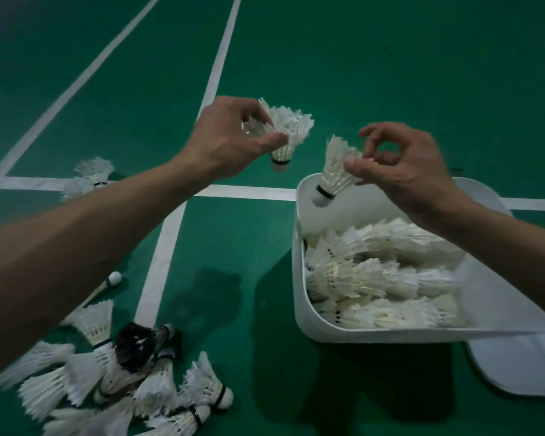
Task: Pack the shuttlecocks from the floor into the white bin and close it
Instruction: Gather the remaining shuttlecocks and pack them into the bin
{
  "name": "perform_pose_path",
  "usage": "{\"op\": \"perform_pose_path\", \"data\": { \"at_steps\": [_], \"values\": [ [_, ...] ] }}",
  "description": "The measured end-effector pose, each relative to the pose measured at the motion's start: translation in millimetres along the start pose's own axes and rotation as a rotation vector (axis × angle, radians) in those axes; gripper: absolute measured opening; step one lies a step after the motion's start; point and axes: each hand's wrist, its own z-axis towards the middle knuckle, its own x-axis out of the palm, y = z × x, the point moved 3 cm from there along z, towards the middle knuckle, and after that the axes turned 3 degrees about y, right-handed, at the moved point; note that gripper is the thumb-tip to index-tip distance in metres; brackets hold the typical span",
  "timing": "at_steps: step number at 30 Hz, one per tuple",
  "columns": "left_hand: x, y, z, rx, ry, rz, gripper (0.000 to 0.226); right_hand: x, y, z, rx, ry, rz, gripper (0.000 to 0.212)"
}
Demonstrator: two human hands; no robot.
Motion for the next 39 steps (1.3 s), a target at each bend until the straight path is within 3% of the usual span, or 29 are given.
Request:
{"op": "perform_pose_path", "data": {
  "at_steps": [5, 10, 17, 24, 31, 36, 39],
  "values": [
    [35, -40, 5, 0.086, 0.071, -0.004, 0.029, -47, -38, -24, 0.235, -0.02, 0.097, 0.031],
    [79, -65, -5, 0.149, 0.249, 0.079, 0.028, -74, -68, -54, 0.426, 0.043, -0.175, 0.05],
    [124, -66, -14, 0.156, 0.43, 0.141, 0.024, -91, -111, -83, 0.681, 0.249, -0.24, 0.041],
    [135, -58, -8, 0.127, 0.447, 0.142, 0.026, -60, -127, -83, 0.651, 0.429, -0.254, 0.059],
    [141, -55, -5, 0.173, 0.452, 0.18, 0.023, -18, -139, -75, 0.578, 0.477, -0.274, 0.072],
    [145, -57, -3, 0.249, 0.45, 0.209, 0.025, -33, -134, -72, 0.569, 0.475, -0.223, 0.072],
    [149, -58, -4, 0.289, 0.456, 0.244, 0.029, -53, -126, -70, 0.514, 0.426, -0.258, 0.055]
  ]
}}
